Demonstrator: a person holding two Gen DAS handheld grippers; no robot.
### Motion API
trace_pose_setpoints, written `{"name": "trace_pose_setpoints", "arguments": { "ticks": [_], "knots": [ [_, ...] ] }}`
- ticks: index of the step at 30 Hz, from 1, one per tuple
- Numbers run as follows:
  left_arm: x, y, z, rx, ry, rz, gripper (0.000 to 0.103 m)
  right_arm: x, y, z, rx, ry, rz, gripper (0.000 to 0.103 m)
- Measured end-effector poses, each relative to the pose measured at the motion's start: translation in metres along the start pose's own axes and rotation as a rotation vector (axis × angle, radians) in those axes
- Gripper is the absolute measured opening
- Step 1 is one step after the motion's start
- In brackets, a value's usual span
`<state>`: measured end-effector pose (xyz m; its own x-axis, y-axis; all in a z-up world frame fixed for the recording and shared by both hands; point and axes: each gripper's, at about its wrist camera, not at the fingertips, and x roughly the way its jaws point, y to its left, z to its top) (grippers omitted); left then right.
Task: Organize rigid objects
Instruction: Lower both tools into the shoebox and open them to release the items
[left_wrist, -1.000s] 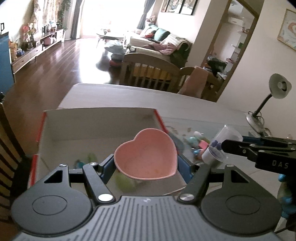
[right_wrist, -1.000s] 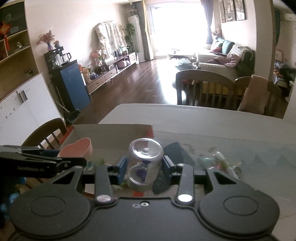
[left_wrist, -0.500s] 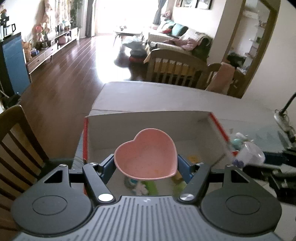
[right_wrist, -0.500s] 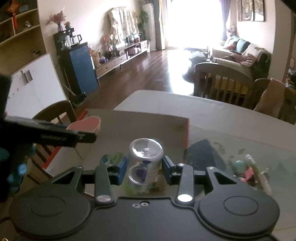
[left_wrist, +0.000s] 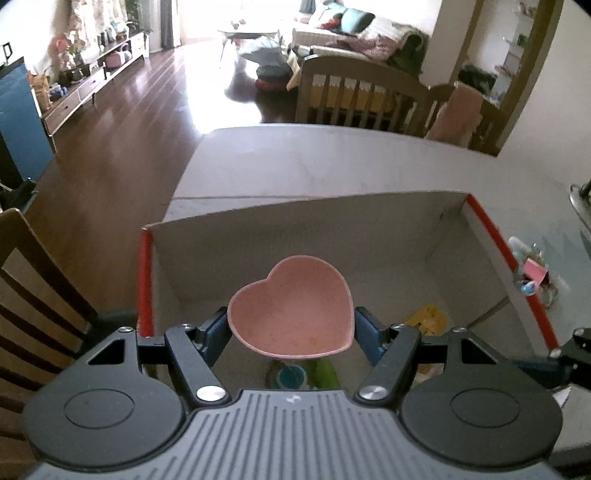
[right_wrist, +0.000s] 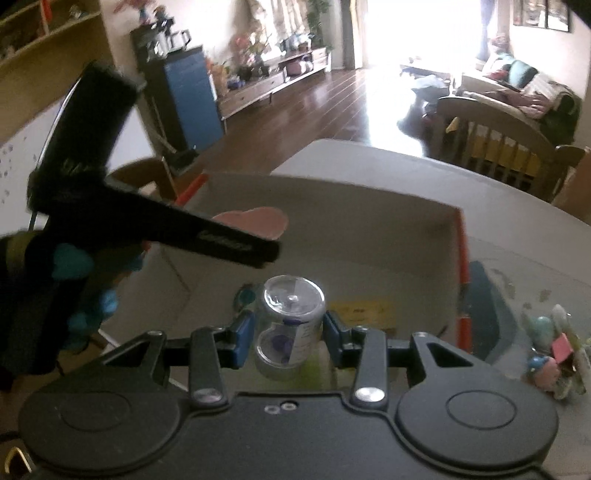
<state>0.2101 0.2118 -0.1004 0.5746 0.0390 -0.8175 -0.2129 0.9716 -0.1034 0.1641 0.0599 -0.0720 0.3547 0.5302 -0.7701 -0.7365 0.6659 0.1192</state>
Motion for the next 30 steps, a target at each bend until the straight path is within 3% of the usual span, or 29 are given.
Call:
{"name": "trace_pose_setpoints", "arguments": {
  "ticks": [4,21,30],
  "knots": [
    [0.013,-0.009,0.0,0.052,0.048,0.013,0.071,0.015,0.004,-0.005,-0.002,0.044,-0.002,0.039],
    [0.048,-0.005,-0.015,0.069,0.21,-0.005,0.071,0.028,0.019,-0.014,-0.006,0.11,-0.002,0.042],
    [0.047,-0.005,-0.015,0.068,0.218,0.001,0.071,0.016,0.019,-0.017,0.016,0.095,-0.002,0.063]
  ]
}}
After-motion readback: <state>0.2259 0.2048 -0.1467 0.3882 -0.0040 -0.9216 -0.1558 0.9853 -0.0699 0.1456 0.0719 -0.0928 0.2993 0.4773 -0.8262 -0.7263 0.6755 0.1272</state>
